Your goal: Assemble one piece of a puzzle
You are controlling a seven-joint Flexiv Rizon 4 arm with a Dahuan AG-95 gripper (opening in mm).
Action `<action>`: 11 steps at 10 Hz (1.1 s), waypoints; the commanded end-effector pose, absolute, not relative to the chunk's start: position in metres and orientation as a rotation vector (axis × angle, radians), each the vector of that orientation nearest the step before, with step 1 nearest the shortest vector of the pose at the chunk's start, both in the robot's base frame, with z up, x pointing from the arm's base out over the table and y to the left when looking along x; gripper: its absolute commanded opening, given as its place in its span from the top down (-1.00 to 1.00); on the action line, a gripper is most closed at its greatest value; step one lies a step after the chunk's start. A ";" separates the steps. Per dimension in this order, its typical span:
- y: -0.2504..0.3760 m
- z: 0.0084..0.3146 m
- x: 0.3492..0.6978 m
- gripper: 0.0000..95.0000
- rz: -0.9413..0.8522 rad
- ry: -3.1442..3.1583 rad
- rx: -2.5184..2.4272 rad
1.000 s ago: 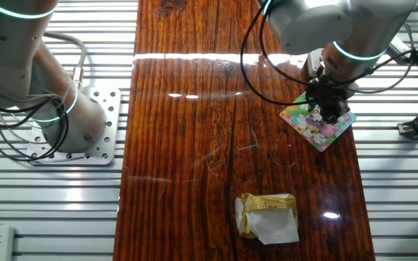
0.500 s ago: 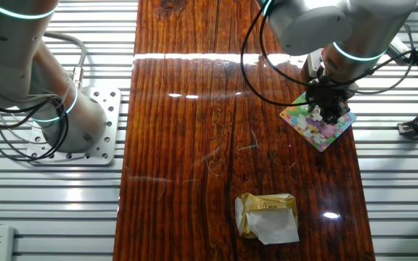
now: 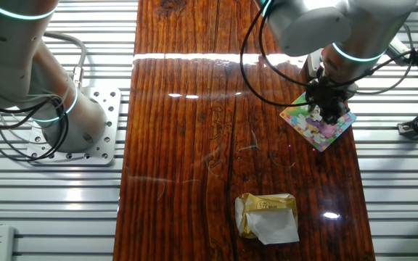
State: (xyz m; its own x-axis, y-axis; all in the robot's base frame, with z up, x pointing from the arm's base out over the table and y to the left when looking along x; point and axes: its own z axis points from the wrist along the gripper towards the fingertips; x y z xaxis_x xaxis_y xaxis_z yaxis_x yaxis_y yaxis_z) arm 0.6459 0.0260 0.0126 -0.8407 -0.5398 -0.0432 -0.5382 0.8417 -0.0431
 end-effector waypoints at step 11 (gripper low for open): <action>0.026 0.013 0.646 0.20 -0.045 2.959 -0.869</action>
State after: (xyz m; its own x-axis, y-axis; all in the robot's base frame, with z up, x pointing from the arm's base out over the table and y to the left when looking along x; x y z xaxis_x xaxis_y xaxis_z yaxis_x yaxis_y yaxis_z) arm 0.6455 0.0264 0.0127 -0.8394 -0.5414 -0.0485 -0.5397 0.8407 -0.0447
